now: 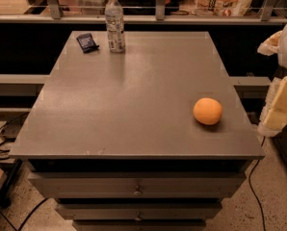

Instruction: Pick orange

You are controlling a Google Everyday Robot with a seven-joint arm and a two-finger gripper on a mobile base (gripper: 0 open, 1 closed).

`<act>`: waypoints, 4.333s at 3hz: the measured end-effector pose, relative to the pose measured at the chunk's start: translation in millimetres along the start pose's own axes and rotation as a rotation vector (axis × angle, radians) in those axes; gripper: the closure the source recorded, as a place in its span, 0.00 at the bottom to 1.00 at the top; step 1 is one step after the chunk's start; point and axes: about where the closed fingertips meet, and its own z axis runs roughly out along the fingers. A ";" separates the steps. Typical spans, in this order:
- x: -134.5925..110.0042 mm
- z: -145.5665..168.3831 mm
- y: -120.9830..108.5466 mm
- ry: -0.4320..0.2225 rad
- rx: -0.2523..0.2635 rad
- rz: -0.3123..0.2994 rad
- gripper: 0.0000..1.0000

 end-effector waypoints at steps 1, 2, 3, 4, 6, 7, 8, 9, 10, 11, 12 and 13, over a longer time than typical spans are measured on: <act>-0.7 -0.5 -0.1 -0.001 0.003 0.000 0.00; -9.1 5.7 3.0 -0.028 0.009 0.000 0.00; -18.2 13.5 4.4 -0.083 0.018 0.004 0.00; -29.2 27.0 0.4 -0.157 0.021 0.016 0.00; -41.7 63.1 -4.0 -0.217 -0.016 0.039 0.00; -44.3 89.9 -4.6 -0.218 -0.058 0.055 0.00; -44.4 89.9 -4.6 -0.218 -0.058 0.055 0.00; -49.4 95.0 -4.7 -0.238 -0.062 0.053 0.00; -59.5 109.4 -9.5 -0.257 -0.070 0.041 0.00; -59.9 119.4 -11.0 -0.259 -0.075 0.044 0.00; -40.0 132.3 -10.9 -0.249 -0.073 0.109 0.01; -28.5 135.4 -10.6 -0.259 -0.055 0.157 0.22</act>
Offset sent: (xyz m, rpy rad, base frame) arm 0.0024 0.0261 -0.0178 0.0642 -0.0186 0.0138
